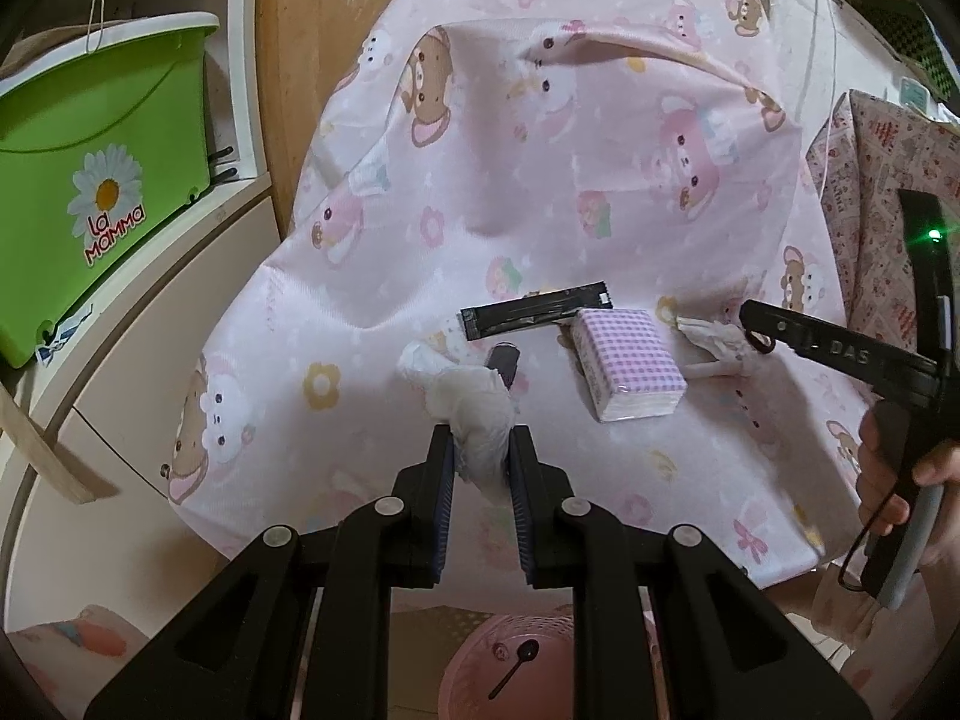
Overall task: Collect trash
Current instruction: 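Carry both held tissues down over the pink basket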
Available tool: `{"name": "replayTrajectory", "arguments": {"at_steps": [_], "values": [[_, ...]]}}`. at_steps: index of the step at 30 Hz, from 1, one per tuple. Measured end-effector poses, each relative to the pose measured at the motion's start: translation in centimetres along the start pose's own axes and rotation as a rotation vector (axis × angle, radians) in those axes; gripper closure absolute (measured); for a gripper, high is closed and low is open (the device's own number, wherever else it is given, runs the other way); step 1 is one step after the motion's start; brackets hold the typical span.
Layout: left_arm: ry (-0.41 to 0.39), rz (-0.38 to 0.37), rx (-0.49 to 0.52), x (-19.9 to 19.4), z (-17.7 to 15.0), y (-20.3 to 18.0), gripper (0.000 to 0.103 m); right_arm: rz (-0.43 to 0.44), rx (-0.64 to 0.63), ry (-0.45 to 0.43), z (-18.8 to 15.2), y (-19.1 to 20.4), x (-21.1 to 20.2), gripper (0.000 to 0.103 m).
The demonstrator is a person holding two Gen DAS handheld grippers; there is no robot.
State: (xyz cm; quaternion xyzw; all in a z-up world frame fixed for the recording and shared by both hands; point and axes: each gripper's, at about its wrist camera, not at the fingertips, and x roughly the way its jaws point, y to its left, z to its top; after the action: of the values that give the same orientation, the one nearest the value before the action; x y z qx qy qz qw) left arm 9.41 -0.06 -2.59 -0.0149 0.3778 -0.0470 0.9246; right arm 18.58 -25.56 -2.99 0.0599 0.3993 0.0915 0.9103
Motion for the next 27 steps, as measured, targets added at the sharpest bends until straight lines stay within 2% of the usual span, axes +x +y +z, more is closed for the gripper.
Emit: {"name": "replayTrajectory", "arguments": {"at_steps": [4, 6, 8, 9, 11, 13, 14, 22, 27], "values": [[0.011, 0.007, -0.012, 0.5, 0.0, 0.2, 0.086, -0.064, -0.057, 0.042, -0.1, 0.7, 1.9, 0.039], [0.014, 0.006, -0.014, 0.6, 0.0, 0.2, 0.086, -0.067, -0.048, 0.072, -0.3, 0.6, 2.8, 0.039], [0.012, 0.006, -0.012, 0.6, 0.1, 0.2, 0.086, -0.05, -0.036, 0.109, -0.5, 0.5, 3.3, 0.049], [0.01, 0.006, -0.01, 0.6, 0.1, 0.1, 0.086, -0.054, -0.038, 0.115, -0.7, 0.5, 3.6, 0.06], [0.008, 0.006, -0.007, 0.5, 0.1, 0.1, 0.086, -0.033, -0.038, 0.12, -0.9, 0.6, 3.7, 0.072], [0.006, 0.003, -0.007, 0.4, 0.1, 0.1, 0.086, -0.032, -0.045, 0.118, -0.9, 0.7, 3.6, 0.089], [0.005, 0.003, -0.008, 0.3, 0.1, 0.1, 0.086, -0.033, -0.045, 0.111, -0.9, 0.7, 3.4, 0.092], [-0.02, -0.011, -0.019, -0.9, 0.2, 0.5, 0.086, 0.009, -0.003, -0.01, -0.4, 0.0, -0.8, 0.094], [-0.025, -0.024, -0.021, -1.5, 0.1, 0.6, 0.086, 0.116, 0.079, -0.028, 0.3, -1.5, -3.3, 0.094]]}}
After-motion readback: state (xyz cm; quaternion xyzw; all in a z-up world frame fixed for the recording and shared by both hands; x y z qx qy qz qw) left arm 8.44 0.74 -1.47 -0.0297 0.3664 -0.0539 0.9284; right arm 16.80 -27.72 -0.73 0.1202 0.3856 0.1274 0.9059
